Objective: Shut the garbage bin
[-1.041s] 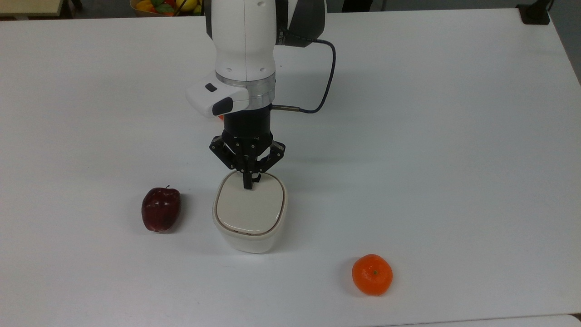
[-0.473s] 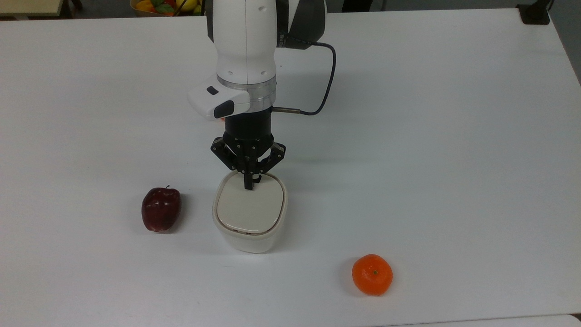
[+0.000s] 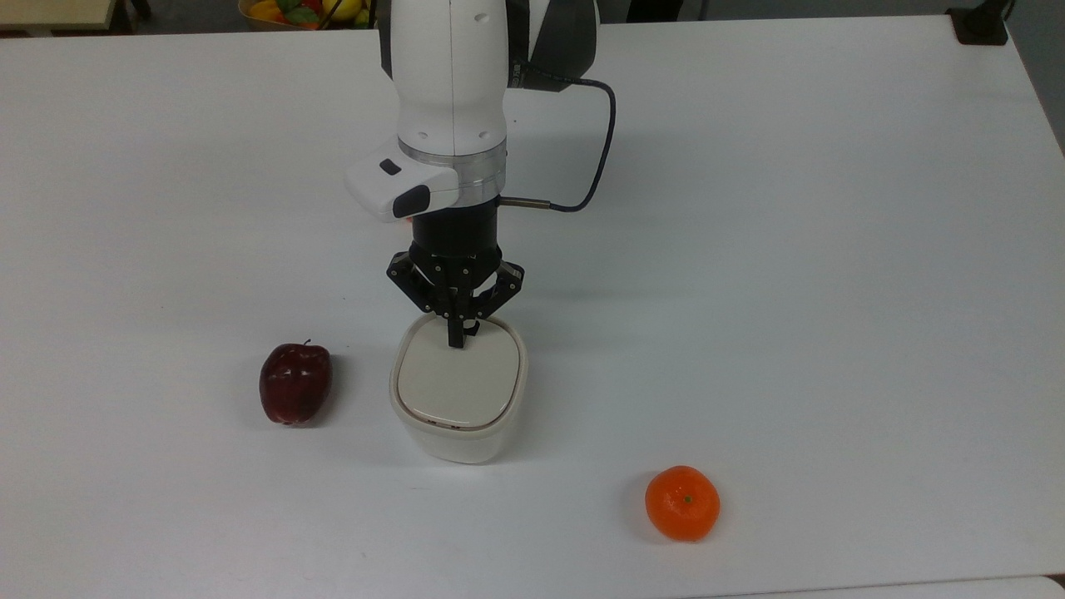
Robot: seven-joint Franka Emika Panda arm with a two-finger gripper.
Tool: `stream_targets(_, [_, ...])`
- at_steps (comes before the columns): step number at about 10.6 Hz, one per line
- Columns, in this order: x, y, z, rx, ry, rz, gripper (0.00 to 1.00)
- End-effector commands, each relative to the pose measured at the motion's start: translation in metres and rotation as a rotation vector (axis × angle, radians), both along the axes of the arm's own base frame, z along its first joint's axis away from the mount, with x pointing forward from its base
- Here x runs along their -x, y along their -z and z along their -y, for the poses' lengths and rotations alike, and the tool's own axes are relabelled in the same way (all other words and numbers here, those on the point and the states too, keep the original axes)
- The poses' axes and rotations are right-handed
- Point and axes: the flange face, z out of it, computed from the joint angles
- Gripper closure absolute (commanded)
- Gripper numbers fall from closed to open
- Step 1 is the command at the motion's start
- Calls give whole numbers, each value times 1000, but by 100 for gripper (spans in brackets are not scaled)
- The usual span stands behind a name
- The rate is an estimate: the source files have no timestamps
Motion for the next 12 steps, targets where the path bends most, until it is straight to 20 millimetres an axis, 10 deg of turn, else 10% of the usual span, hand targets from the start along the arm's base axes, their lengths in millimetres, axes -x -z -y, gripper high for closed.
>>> stream_targets(1, [5,21,-10,19,-25,-56,100])
stream_targets(7, [5,14,-10,16,-23,-45,100])
stream_targets(12, [33,-63,-2,35,-15,-110,100])
